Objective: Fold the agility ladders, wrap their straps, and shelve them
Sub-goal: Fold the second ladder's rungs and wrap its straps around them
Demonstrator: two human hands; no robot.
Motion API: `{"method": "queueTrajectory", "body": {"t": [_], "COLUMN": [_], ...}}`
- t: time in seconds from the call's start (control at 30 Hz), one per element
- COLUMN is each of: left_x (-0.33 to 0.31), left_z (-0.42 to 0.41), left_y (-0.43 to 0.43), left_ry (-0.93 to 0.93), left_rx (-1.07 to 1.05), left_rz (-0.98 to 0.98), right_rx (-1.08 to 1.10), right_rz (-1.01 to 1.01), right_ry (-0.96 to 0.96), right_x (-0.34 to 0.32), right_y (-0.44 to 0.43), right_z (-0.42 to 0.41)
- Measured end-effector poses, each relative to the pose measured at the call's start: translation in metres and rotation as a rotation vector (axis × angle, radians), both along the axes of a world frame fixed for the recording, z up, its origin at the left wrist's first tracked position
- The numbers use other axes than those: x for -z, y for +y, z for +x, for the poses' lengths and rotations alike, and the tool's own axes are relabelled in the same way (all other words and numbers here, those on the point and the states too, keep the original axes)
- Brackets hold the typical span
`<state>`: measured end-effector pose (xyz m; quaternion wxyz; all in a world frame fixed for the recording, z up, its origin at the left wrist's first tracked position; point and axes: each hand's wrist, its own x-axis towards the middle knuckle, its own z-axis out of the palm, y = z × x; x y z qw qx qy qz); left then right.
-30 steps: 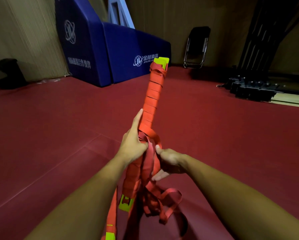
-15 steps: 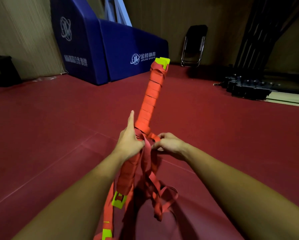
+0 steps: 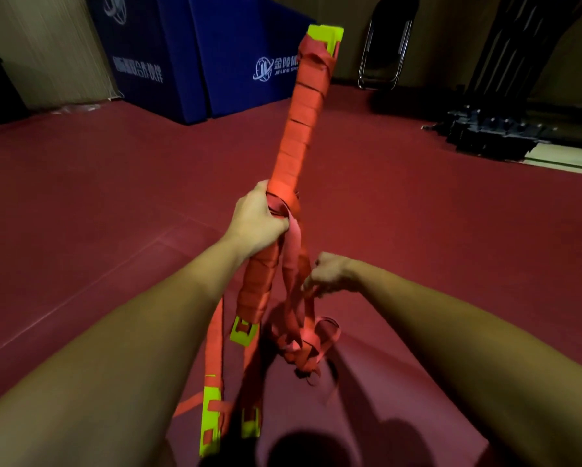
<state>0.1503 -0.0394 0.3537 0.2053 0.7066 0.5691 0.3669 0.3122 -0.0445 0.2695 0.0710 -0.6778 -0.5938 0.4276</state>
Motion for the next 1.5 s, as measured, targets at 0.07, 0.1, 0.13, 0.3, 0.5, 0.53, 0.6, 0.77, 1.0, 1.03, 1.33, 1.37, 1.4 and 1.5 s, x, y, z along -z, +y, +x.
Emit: {"method": "queueTrajectory", "body": {"t": [0.07, 0.1, 0.13, 0.3, 0.5, 0.53, 0.6, 0.77, 1.0, 1.03, 1.33, 1.37, 1.4, 1.5], "left_x": [-0.001, -0.002, -0.002, -0.003, -0.004, -0.003, -0.002, 0.007, 0.008, 0.008, 0.009, 0.009, 0.010, 0.011], "left_z": [0.000, 0.000, -0.001, -0.002, -0.005, -0.005, -0.005, -0.015, -0.023, -0.021, -0.008, -0.008, -0.008, -0.009], "left_y": [-0.001, -0.001, -0.002, -0.001, -0.002, -0.001, 0.000, 0.003, 0.005, 0.005, 0.003, 0.004, 0.005, 0.007], "left_ry": [-0.012, -0.016, -0.022, -0.053, -0.091, -0.087, -0.072, 0.001, 0.082, 0.090, 0.036, 0.047, 0.056, 0.071], "left_rx": [0.001, 0.002, 0.003, 0.012, 0.017, 0.015, 0.002, -0.047, -0.052, -0.048, -0.030, -0.030, -0.028, -0.020], "left_rz": [0.010, 0.015, 0.016, 0.001, 0.001, 0.006, 0.017, -0.001, -0.007, 0.000, 0.035, 0.041, 0.046, 0.052], "right_rx": [-0.062, -0.083, -0.084, -0.097, -0.117, -0.108, -0.095, -0.039, -0.061, -0.007, -0.026, -0.017, -0.011, -0.042], "right_rz": [-0.114, -0.157, -0.188, -0.209, -0.263, -0.244, -0.170, -0.039, -0.062, -0.014, 0.432, 0.478, 0.490, 0.387], "right_ry": [-0.014, 0.008, 0.037, 0.167, 0.303, 0.322, 0.336, 0.309, 0.665, 0.685, 0.493, 0.474, 0.465, 0.481], "right_x": [0.008, 0.013, 0.014, 0.015, 0.018, 0.017, 0.009, -0.050, -0.089, -0.090, -0.099, -0.101, -0.103, -0.107], "right_y": [-0.009, -0.012, -0.015, -0.012, -0.023, -0.024, -0.020, 0.000, -0.003, -0.002, 0.000, 0.001, 0.002, 0.002], "right_z": [-0.004, -0.006, -0.009, -0.017, -0.027, -0.029, -0.028, -0.006, 0.012, 0.010, -0.003, -0.003, -0.004, -0.003]}}
